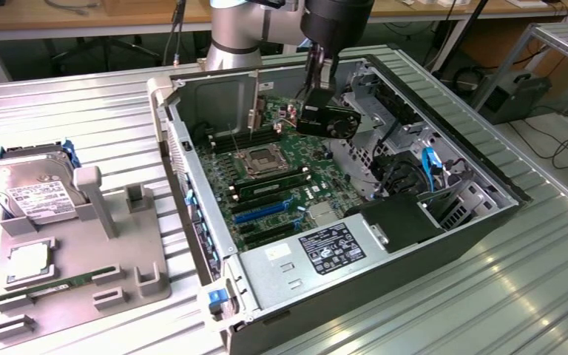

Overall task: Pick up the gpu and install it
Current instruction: 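Insert the gpu into the slot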

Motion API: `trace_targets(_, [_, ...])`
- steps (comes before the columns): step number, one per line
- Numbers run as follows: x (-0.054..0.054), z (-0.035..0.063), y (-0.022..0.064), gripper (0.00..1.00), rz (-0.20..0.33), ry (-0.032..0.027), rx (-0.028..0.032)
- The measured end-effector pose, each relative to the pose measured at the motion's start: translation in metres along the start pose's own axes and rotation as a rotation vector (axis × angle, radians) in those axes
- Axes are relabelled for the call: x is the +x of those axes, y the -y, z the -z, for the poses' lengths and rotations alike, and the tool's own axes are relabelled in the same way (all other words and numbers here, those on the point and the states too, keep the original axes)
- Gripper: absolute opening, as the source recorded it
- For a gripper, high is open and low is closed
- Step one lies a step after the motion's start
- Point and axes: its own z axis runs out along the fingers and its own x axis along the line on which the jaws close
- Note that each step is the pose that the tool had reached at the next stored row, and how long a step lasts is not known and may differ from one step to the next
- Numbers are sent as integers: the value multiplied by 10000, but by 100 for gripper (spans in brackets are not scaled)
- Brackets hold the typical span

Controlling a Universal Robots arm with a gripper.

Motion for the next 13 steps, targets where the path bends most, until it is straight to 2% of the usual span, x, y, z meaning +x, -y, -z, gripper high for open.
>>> trace_targets(13, [0,0,0,27,321,-2,-7])
